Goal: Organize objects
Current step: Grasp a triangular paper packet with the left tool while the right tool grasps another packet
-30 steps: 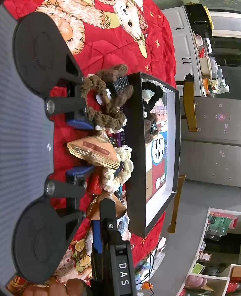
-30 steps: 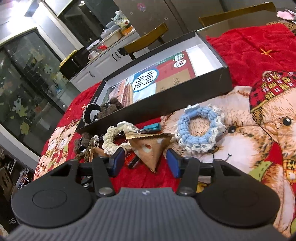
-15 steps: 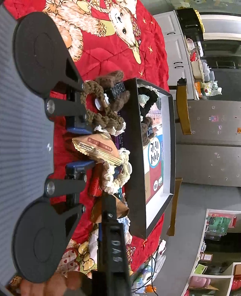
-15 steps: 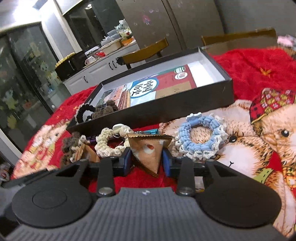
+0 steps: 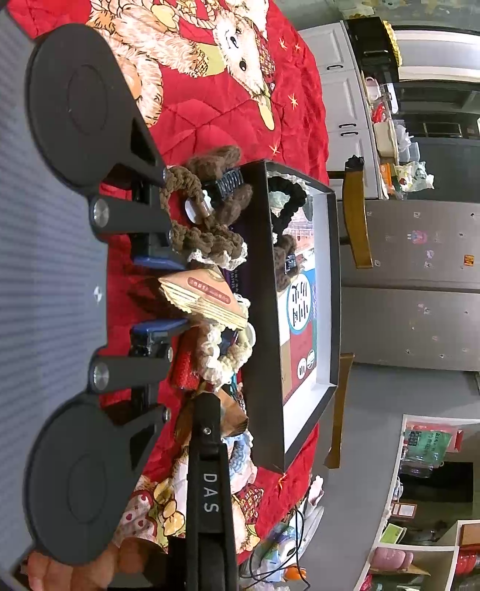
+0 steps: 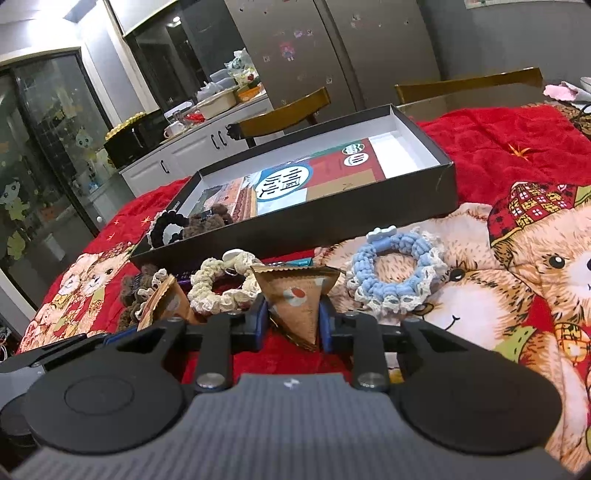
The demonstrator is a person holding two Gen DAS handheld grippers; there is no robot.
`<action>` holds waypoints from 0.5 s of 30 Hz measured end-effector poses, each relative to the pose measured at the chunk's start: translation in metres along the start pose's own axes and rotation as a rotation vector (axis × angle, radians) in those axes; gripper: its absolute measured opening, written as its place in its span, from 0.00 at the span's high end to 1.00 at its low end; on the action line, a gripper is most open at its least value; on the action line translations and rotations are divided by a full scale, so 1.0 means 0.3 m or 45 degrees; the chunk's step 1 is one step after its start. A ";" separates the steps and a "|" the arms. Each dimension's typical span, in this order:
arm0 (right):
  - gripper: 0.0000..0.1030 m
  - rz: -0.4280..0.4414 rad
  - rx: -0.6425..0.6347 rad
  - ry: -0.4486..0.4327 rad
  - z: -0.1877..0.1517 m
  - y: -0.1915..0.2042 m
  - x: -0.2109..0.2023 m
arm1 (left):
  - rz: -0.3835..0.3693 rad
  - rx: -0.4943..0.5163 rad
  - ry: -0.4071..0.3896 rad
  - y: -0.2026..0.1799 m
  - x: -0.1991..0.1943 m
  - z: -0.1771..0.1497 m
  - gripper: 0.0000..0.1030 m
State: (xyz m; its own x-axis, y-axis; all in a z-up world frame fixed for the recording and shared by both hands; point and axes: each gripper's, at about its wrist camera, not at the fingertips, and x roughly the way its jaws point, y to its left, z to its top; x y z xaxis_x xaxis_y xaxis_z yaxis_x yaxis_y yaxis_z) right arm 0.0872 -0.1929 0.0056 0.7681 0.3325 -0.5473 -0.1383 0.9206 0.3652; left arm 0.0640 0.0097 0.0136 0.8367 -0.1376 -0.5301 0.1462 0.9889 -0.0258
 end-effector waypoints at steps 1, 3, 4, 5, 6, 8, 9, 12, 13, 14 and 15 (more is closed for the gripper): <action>0.70 0.000 -0.003 -0.004 0.000 0.002 -0.002 | -0.002 0.000 -0.002 0.000 -0.001 -0.001 0.69; 0.70 0.000 -0.007 -0.018 0.000 0.003 -0.008 | -0.005 0.000 -0.006 0.000 -0.003 -0.001 0.70; 0.70 0.000 -0.009 -0.026 0.000 0.004 -0.013 | -0.004 0.000 -0.009 0.000 -0.004 -0.001 0.70; 0.70 0.000 -0.010 -0.036 0.000 0.004 -0.017 | -0.004 0.000 -0.010 0.000 -0.004 -0.001 0.70; 0.70 0.001 -0.013 -0.043 0.000 0.005 -0.021 | -0.004 0.000 -0.012 0.000 -0.006 -0.001 0.70; 0.70 0.003 -0.019 -0.060 0.001 0.007 -0.029 | -0.002 0.000 -0.018 0.000 -0.008 -0.002 0.70; 0.70 0.004 -0.023 -0.070 0.001 0.009 -0.034 | -0.002 0.000 -0.022 0.000 -0.010 -0.002 0.70; 0.70 0.003 -0.038 -0.099 0.004 0.015 -0.047 | -0.002 0.004 -0.038 -0.003 -0.018 -0.004 0.70; 0.70 0.003 -0.045 -0.108 0.004 0.016 -0.053 | -0.003 0.006 -0.044 -0.003 -0.020 -0.005 0.70; 0.70 0.002 -0.051 -0.118 0.004 0.019 -0.058 | -0.002 0.008 -0.049 -0.005 -0.023 -0.005 0.70; 0.70 0.002 -0.053 -0.126 0.005 0.020 -0.062 | -0.002 0.010 -0.053 -0.005 -0.025 -0.006 0.70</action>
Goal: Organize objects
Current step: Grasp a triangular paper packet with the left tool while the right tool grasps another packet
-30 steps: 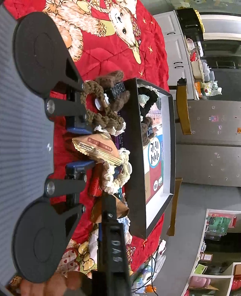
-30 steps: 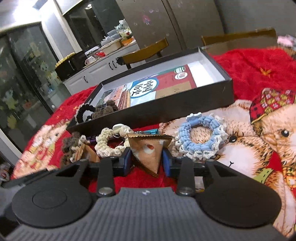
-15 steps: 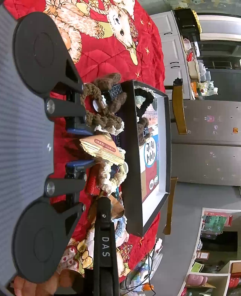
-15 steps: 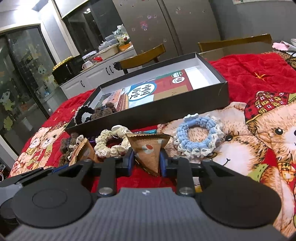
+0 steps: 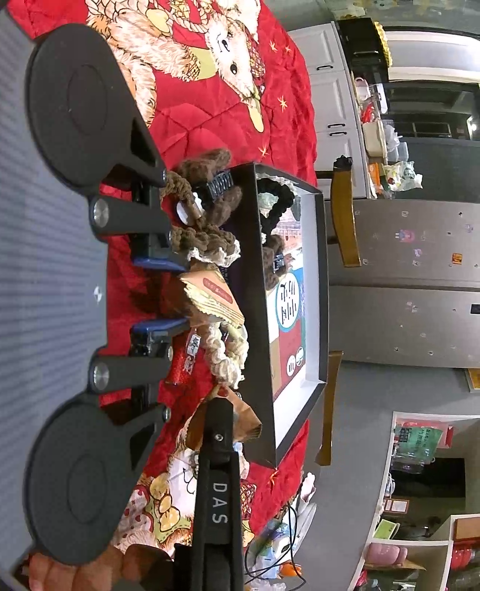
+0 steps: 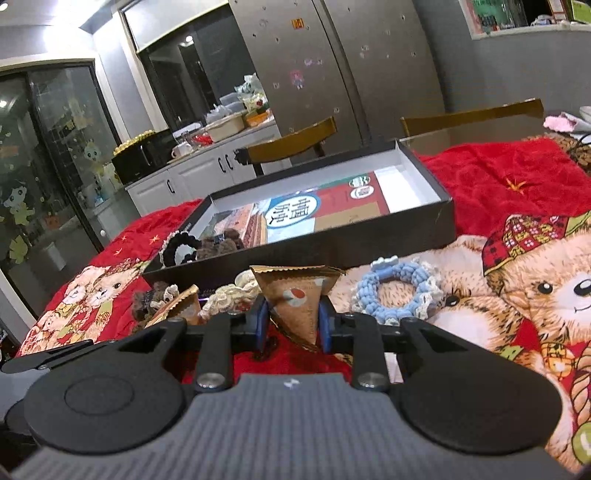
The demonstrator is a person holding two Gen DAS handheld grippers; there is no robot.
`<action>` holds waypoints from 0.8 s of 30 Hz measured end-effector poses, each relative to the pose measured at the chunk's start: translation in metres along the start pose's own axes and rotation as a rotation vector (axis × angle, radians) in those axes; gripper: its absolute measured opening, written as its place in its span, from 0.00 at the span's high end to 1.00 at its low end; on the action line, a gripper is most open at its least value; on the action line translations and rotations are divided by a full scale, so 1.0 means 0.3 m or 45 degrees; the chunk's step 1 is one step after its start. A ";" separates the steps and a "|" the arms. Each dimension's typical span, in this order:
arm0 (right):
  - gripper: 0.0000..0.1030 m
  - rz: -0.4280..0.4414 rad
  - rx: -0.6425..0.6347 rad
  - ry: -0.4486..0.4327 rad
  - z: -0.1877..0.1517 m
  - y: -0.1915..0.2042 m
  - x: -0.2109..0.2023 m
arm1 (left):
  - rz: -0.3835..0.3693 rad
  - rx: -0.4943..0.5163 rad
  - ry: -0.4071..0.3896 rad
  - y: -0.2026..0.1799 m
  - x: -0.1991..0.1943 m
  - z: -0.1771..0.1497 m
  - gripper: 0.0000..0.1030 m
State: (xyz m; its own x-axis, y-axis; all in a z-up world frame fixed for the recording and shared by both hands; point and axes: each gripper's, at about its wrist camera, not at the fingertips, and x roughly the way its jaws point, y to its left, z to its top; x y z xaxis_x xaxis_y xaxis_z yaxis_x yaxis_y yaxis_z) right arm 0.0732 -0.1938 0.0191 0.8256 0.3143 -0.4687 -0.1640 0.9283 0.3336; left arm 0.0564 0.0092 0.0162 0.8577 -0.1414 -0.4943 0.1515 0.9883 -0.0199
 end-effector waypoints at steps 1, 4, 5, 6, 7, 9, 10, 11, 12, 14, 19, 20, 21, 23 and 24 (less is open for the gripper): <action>0.70 0.002 -0.002 -0.005 0.001 0.002 -0.002 | -0.001 0.001 -0.003 0.000 -0.001 0.000 0.70; 0.70 0.001 -0.001 -0.020 0.003 0.004 -0.006 | 0.000 0.002 -0.010 0.000 -0.005 0.000 0.71; 0.70 -0.001 0.000 -0.022 0.004 0.003 -0.006 | 0.001 0.002 -0.014 0.000 -0.006 -0.001 0.72; 0.70 -0.003 0.004 -0.024 0.004 0.002 -0.007 | 0.001 0.004 -0.016 -0.001 -0.008 -0.001 0.72; 0.70 -0.003 0.008 -0.027 0.006 0.000 -0.008 | 0.000 0.005 -0.017 -0.002 -0.008 -0.001 0.72; 0.70 -0.004 0.015 -0.037 0.008 -0.002 -0.014 | -0.002 0.004 -0.015 -0.002 -0.008 -0.001 0.73; 0.70 -0.006 0.015 -0.046 0.010 -0.003 -0.017 | -0.005 0.003 -0.010 -0.002 -0.007 -0.001 0.74; 0.70 -0.011 0.014 -0.056 0.012 -0.003 -0.021 | -0.008 0.002 0.000 -0.002 -0.002 -0.002 0.74; 0.70 -0.013 0.016 -0.067 0.014 -0.004 -0.026 | -0.009 0.004 0.019 -0.003 0.006 0.000 0.74; 0.70 -0.015 0.021 -0.083 0.018 -0.008 -0.032 | 0.008 0.010 0.042 -0.007 0.020 0.002 0.74; 0.70 -0.010 0.031 -0.086 0.022 -0.014 -0.036 | 0.020 0.033 0.046 -0.018 0.032 0.007 0.72; 0.70 -0.010 0.030 -0.084 0.024 -0.014 -0.035 | 0.025 0.035 0.051 -0.020 0.038 0.009 0.66; 0.70 -0.008 0.031 -0.082 0.024 -0.015 -0.034 | 0.025 0.036 0.065 -0.021 0.048 0.012 0.60; 0.70 -0.005 0.036 -0.077 0.025 -0.017 -0.033 | 0.033 0.026 0.082 -0.020 0.064 0.020 0.54; 0.70 -0.004 0.039 -0.075 0.026 -0.019 -0.033 | 0.035 0.021 0.079 -0.018 0.069 0.023 0.53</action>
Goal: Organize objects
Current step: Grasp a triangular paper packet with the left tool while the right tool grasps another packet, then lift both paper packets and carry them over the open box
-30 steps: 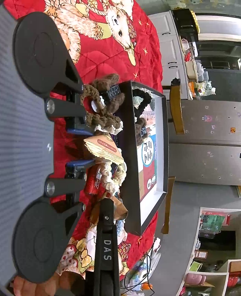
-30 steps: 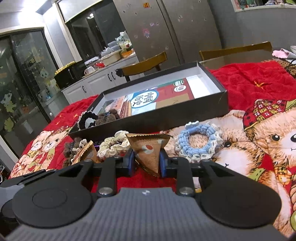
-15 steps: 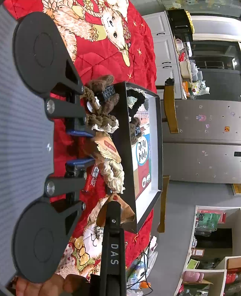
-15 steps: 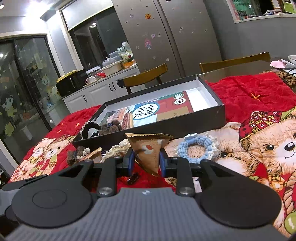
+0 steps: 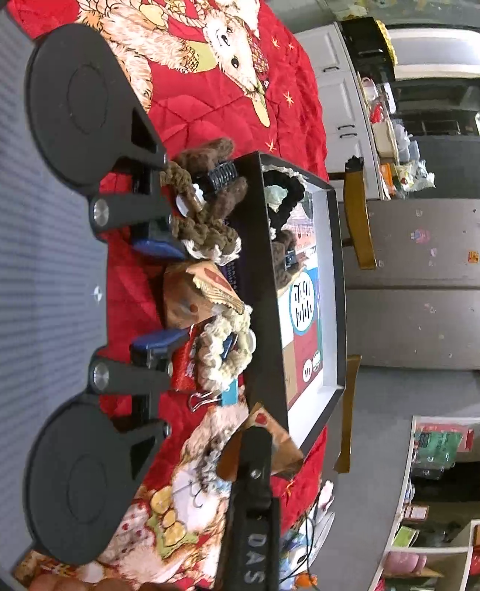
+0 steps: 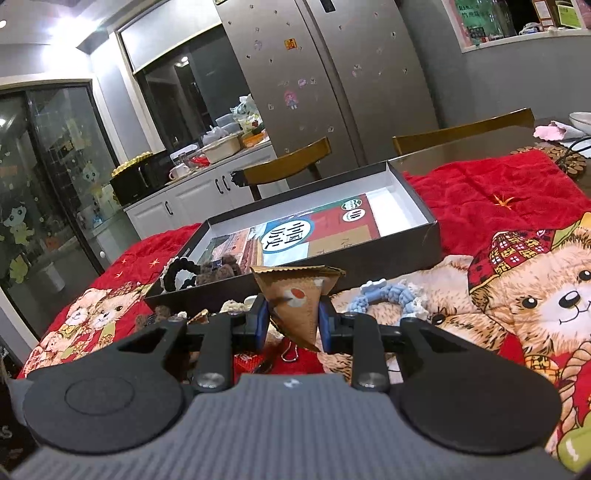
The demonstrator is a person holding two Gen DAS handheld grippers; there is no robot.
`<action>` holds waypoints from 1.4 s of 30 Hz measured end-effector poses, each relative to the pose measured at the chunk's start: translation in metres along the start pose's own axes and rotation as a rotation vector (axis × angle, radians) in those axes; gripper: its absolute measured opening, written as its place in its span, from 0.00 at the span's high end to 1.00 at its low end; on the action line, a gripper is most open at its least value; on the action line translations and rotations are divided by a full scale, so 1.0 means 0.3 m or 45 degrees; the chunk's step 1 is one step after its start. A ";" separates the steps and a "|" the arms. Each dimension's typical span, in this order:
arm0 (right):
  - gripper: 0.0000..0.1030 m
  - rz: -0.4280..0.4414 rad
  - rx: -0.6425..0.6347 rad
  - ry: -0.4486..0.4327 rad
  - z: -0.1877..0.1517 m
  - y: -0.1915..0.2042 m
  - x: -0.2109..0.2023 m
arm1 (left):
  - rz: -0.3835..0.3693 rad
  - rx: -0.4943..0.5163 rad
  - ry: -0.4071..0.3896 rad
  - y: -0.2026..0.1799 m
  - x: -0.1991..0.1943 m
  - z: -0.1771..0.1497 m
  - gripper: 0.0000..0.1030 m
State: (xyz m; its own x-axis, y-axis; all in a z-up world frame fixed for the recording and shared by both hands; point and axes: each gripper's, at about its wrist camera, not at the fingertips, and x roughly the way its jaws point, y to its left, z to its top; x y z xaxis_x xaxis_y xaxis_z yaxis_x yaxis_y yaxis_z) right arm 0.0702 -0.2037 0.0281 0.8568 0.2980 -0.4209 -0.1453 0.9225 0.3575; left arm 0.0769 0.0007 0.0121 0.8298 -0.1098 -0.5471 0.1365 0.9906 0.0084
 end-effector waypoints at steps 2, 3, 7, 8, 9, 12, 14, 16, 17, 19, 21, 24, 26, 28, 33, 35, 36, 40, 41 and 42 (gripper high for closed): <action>0.70 0.005 0.009 0.004 0.001 -0.003 0.001 | 0.008 -0.014 -0.008 0.004 0.010 0.010 0.52; 0.70 0.007 0.013 0.007 0.001 -0.005 0.000 | 0.012 -0.024 -0.009 0.007 0.017 0.015 0.52; 0.70 0.015 0.024 0.013 0.002 -0.008 -0.001 | 0.015 -0.071 -0.008 0.018 0.042 0.030 0.54; 0.70 0.018 0.029 0.016 0.004 -0.009 -0.001 | 0.016 -0.072 -0.009 0.018 0.042 0.030 0.55; 0.70 0.020 0.036 0.017 0.004 -0.012 -0.001 | 0.013 -0.071 -0.012 0.019 0.039 0.027 0.57; 0.70 0.026 0.049 0.013 0.008 -0.014 -0.005 | 0.009 -0.094 -0.014 0.034 0.030 0.019 0.59; 0.70 0.026 0.047 0.005 0.009 -0.014 -0.010 | 0.013 -0.105 -0.021 0.041 0.019 0.015 0.59; 0.70 0.028 0.049 -0.001 0.012 -0.016 -0.013 | 0.009 -0.083 -0.027 0.034 0.005 0.008 0.59; 0.70 0.031 0.053 -0.002 0.014 -0.018 -0.015 | 0.012 -0.069 -0.036 0.030 -0.006 0.004 0.59; 0.70 0.038 0.063 -0.004 0.018 -0.022 -0.017 | 0.014 -0.033 -0.061 0.014 -0.031 -0.005 0.59; 0.70 0.040 0.070 -0.007 0.020 -0.024 -0.018 | 0.009 0.003 -0.075 -0.001 -0.051 -0.015 0.59; 0.70 0.031 0.066 -0.017 0.022 -0.023 -0.020 | -0.009 0.021 -0.100 -0.013 -0.079 -0.027 0.59; 0.70 0.028 0.069 -0.016 0.023 -0.026 -0.018 | -0.047 0.023 -0.082 -0.013 -0.084 -0.031 0.59; 0.70 0.026 0.073 -0.017 0.024 -0.029 -0.018 | -0.090 0.009 -0.057 -0.011 -0.089 -0.036 0.59; 0.70 0.041 0.067 -0.009 0.025 -0.028 -0.016 | -0.089 0.026 -0.109 -0.021 -0.112 -0.045 0.59; 0.70 0.047 0.056 -0.006 0.023 -0.023 -0.012 | -0.086 0.027 -0.119 -0.023 -0.115 -0.046 0.59; 0.70 0.048 0.051 -0.005 0.022 -0.021 -0.011 | -0.085 0.023 -0.122 -0.022 -0.115 -0.045 0.59; 0.70 0.064 0.043 -0.002 0.020 -0.018 -0.008 | -0.075 0.007 -0.137 -0.014 -0.112 -0.042 0.59; 0.70 0.070 0.039 -0.004 0.021 -0.018 -0.009 | -0.072 0.005 -0.142 -0.013 -0.113 -0.042 0.59; 0.70 0.079 0.034 -0.008 0.021 -0.017 -0.009 | -0.065 0.003 -0.149 -0.012 -0.114 -0.041 0.59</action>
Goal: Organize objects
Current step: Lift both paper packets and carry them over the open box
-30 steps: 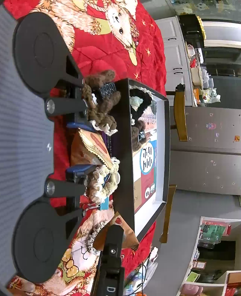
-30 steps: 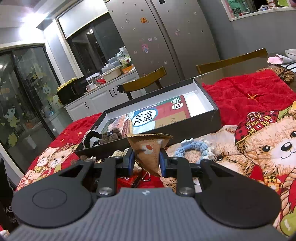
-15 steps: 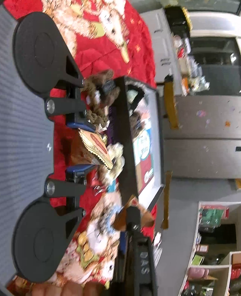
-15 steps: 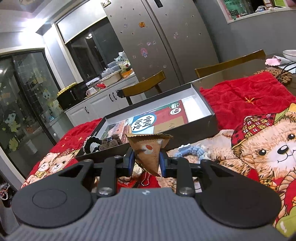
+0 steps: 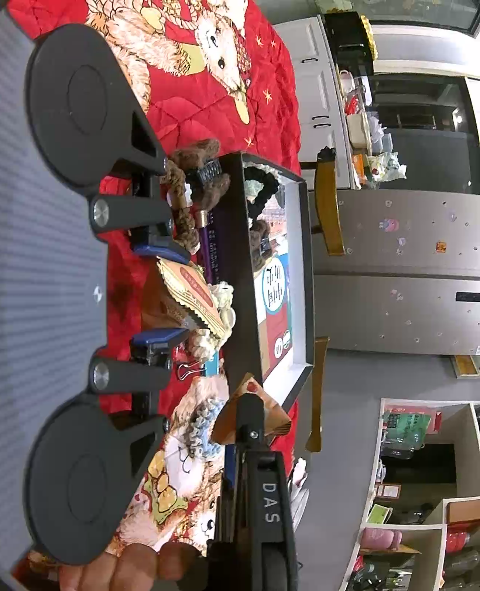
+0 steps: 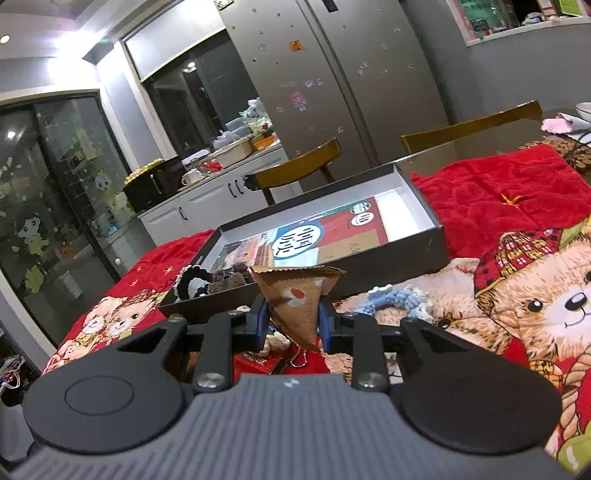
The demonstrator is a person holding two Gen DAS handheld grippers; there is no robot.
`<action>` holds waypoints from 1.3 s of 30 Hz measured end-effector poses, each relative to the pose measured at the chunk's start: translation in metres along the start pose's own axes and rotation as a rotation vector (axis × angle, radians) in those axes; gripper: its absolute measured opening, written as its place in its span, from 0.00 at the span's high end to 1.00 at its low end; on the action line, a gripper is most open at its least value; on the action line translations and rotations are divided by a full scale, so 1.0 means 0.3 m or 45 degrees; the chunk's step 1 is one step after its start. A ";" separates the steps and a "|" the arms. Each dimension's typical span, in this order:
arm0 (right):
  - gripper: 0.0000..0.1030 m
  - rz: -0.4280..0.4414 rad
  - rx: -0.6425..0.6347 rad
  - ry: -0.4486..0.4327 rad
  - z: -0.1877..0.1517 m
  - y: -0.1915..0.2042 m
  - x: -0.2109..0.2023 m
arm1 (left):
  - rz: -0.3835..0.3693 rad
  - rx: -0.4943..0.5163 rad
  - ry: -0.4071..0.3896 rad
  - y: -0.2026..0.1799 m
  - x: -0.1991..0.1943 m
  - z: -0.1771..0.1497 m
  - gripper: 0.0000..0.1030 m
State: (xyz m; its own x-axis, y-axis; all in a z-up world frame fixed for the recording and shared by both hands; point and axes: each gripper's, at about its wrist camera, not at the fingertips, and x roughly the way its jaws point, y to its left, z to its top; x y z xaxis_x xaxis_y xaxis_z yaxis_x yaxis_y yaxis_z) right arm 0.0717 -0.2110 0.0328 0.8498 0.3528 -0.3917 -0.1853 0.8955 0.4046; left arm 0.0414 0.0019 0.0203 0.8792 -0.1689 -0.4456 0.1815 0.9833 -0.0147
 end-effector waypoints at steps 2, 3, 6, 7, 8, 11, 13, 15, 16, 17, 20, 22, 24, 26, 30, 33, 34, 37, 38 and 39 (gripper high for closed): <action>0.70 0.008 -0.016 -0.013 0.002 0.005 -0.003 | 0.005 0.003 -0.018 0.000 -0.004 0.003 0.59; 0.70 0.005 -0.046 -0.022 0.002 0.015 -0.005 | 0.016 0.013 -0.032 -0.002 -0.007 0.005 0.59; 0.70 -0.019 -0.136 -0.071 -0.005 0.052 -0.016 | 0.059 0.051 -0.064 -0.015 -0.015 0.015 0.59; 0.70 -0.014 -0.139 -0.078 -0.003 0.059 -0.019 | 0.065 0.051 -0.069 -0.016 -0.017 0.024 0.59; 0.70 0.002 -0.122 -0.075 0.006 0.058 -0.022 | 0.070 0.039 -0.067 -0.013 -0.019 0.035 0.59; 0.70 0.036 -0.061 -0.050 0.041 0.053 -0.021 | 0.075 -0.015 -0.052 0.002 -0.031 0.078 0.59; 0.70 0.057 -0.055 -0.037 0.066 0.059 -0.021 | 0.099 -0.028 -0.065 0.013 -0.047 0.114 0.59; 0.70 0.074 -0.065 -0.032 0.094 0.073 -0.023 | 0.135 -0.010 -0.096 0.020 -0.065 0.156 0.59; 0.70 0.076 -0.078 -0.025 0.109 0.083 -0.021 | 0.150 -0.005 -0.110 0.024 -0.073 0.175 0.59; 0.70 0.077 -0.092 -0.016 0.123 0.095 -0.019 | 0.162 0.000 -0.122 0.027 -0.080 0.196 0.59; 0.70 0.099 -0.127 0.008 0.169 0.124 -0.013 | 0.189 -0.012 -0.151 0.042 -0.093 0.261 0.59; 0.70 0.090 -0.152 0.019 0.201 0.142 -0.002 | 0.210 -0.006 -0.142 0.044 -0.085 0.305 0.58; 0.70 0.057 -0.144 0.013 0.231 0.150 0.010 | 0.227 -0.009 -0.138 0.049 -0.071 0.343 0.58; 0.70 0.045 -0.128 0.031 0.268 0.153 0.028 | 0.226 -0.026 -0.134 0.053 -0.056 0.378 0.58; 0.70 -0.015 -0.116 0.100 0.344 0.151 0.084 | 0.187 -0.104 -0.104 0.074 -0.002 0.458 0.58; 0.70 -0.046 -0.090 0.111 0.382 0.129 0.129 | 0.165 -0.145 -0.092 0.090 0.051 0.505 0.58; 0.70 -0.042 -0.072 0.122 0.394 0.117 0.146 | 0.158 -0.159 -0.090 0.094 0.067 0.517 0.58; 0.70 -0.034 -0.006 0.157 0.413 0.070 0.193 | 0.122 -0.201 -0.050 0.106 0.135 0.549 0.58; 0.70 -0.034 0.002 0.165 0.416 0.056 0.212 | 0.100 -0.218 -0.028 0.115 0.158 0.558 0.58; 0.70 -0.038 0.007 0.168 0.415 0.044 0.226 | 0.067 -0.229 0.007 0.122 0.187 0.565 0.58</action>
State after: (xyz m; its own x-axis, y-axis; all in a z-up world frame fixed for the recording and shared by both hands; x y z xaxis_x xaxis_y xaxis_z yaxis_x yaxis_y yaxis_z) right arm 0.1882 -0.2090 0.1144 0.7823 0.3588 -0.5091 -0.1577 0.9049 0.3953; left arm 0.1720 0.0169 0.1467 0.8828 -0.1167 -0.4549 0.0528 0.9872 -0.1508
